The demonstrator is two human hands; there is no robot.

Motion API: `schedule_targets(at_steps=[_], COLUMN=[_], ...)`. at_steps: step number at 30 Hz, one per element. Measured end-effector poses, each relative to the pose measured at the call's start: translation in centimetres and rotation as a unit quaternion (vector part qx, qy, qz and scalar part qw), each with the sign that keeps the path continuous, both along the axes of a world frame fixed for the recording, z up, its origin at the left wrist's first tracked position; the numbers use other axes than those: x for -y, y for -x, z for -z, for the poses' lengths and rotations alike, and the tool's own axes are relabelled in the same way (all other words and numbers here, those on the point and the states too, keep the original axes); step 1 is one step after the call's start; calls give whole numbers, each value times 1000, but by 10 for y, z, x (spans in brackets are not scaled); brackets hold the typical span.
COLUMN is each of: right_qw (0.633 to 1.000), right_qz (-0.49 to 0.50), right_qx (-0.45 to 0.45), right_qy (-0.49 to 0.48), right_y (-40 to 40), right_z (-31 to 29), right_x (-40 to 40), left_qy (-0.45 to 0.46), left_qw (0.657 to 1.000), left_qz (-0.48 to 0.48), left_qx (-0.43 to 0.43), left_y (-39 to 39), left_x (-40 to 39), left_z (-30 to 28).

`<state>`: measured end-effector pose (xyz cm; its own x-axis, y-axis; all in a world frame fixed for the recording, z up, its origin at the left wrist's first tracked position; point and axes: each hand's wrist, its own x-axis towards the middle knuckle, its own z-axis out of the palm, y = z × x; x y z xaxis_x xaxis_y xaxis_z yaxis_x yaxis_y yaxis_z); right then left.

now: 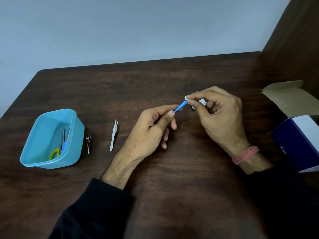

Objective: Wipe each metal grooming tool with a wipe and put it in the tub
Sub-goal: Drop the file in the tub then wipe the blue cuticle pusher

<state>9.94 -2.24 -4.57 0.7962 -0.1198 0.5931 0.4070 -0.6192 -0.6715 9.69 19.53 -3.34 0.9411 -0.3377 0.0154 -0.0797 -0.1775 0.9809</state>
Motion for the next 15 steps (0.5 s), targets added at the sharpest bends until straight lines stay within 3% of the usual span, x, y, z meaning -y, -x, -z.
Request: schedule_targets(at_steps=[15], right_qw=[1000], right_qz=[-1], right_qx=[-3], right_qy=[8], right_y=[-1], right_z=[1], right_x=[0], left_qy=[-7], left_qw=[999], left_qz=[-26], left_qx=[-17], left_y=[1], left_x=[0], left_z=[0])
